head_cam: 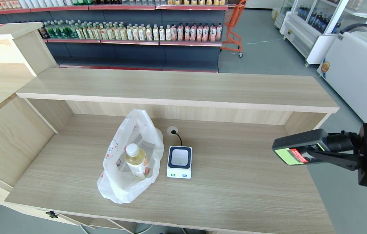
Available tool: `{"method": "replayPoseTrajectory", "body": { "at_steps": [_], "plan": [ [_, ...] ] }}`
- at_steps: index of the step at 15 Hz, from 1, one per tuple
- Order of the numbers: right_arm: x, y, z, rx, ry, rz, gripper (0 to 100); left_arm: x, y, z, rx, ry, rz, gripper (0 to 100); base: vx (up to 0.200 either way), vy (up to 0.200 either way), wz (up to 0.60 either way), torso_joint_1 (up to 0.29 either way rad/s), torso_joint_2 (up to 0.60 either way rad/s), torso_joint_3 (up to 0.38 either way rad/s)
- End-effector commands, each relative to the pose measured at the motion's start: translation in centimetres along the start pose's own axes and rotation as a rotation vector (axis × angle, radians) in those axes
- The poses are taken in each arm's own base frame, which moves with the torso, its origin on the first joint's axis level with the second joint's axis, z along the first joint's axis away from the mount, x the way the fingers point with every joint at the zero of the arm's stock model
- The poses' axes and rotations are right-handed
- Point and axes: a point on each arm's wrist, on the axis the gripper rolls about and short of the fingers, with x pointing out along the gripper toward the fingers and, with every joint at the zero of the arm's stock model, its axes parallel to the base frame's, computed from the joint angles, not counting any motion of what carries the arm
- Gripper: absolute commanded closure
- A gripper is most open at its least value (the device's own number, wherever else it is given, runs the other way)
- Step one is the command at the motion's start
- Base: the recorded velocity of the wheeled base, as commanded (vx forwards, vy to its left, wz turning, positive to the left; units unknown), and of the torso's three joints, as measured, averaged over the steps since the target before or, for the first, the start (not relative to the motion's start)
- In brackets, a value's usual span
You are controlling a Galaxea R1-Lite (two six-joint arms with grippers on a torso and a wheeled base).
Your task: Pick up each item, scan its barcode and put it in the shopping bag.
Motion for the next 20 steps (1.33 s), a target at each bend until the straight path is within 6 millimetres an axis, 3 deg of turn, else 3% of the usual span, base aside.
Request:
{"method": "replayPoseTrajectory", "body": {
  "at_steps": [1,2,3,5,9,18,20],
  "plan": [
    [2.0,-0.4,0.6,0.558,0.100,-0.216,100,0.0,0.0,0.0,-0.001,-0.001,0.000,0,0.000,0.000,0.00,0.000,0.00,0.000],
    [3.4,-0.1,0.2,0.772,0.121,-0.253,100,0.0,0.0,0.0,-0.001,-0.001,0.000,0,0.000,0.000,0.00,0.000,0.00,0.000],
    [4.1,0.2,-0.3,0.876,0.138,-0.249,100,0.0,0.0,0.0,-0.001,-0.001,0.000,0,0.000,0.000,0.00,0.000,0.00,0.000],
    [6.0,1.2,-1.3,0.948,0.196,-0.188,100,0.0,0.0,0.0,-0.001,-0.001,0.000,0,0.000,0.000,0.00,0.000,0.00,0.000],
    [9.4,2.2,-0.9,1.132,0.158,-0.099,100,0.0,0.0,0.0,-0.001,-0.001,0.001,0,0.000,0.000,0.00,0.000,0.00,0.000],
    [8.8,2.7,-0.8,1.133,0.160,-0.097,100,0.0,0.0,0.0,0.001,-0.001,0.000,0,0.000,0.000,0.00,0.000,0.00,0.000],
    [8.7,2.6,-0.9,1.136,0.160,-0.100,100,0.0,0.0,0.0,0.004,0.001,0.000,0,0.000,0.200,0.00,-0.002,0.00,0.007]
  ]
}}
